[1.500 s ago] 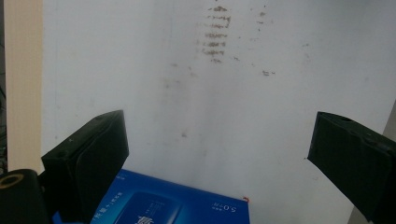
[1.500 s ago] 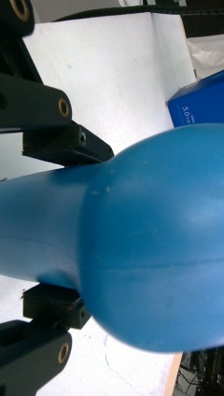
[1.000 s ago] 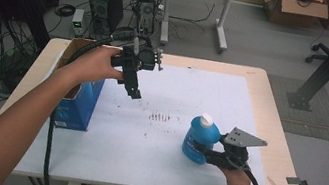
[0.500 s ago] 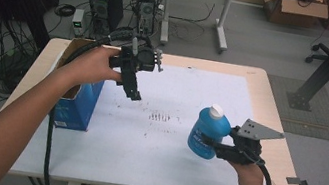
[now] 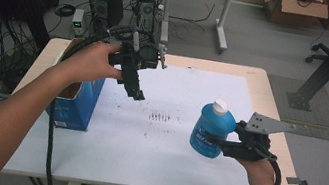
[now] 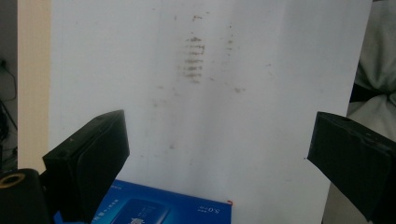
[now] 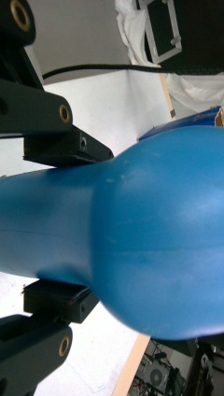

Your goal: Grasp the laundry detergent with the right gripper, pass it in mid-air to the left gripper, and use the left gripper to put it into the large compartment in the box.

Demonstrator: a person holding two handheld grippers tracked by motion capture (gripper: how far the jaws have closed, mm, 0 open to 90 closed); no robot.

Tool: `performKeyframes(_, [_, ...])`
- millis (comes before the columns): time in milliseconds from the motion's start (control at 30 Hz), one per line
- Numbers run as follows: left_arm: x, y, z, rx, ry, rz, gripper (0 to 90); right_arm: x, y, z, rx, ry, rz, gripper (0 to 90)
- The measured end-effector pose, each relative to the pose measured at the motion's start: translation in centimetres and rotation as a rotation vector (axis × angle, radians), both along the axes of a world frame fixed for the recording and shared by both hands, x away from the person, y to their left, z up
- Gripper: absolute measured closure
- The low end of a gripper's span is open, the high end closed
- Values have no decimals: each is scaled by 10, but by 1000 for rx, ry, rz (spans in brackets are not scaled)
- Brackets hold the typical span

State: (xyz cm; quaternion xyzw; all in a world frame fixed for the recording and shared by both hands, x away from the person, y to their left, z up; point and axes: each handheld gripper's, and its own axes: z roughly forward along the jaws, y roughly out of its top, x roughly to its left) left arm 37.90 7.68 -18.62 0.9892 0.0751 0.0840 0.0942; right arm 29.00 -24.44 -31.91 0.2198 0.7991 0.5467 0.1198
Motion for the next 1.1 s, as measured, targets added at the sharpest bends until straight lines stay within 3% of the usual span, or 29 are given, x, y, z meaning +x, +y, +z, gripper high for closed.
performKeyframes(533, [-23,-8,28,-44,-1,-49,57,4,14,27,-20,-17,114,441])
performKeyframes(967, [-37,-5,42,-105,47,-83,58,16,39,27,-29,-5,222,443])
performKeyframes(1100, [-40,-7,41,-101,54,-90,57,21,51,25,-36,0,255,443])
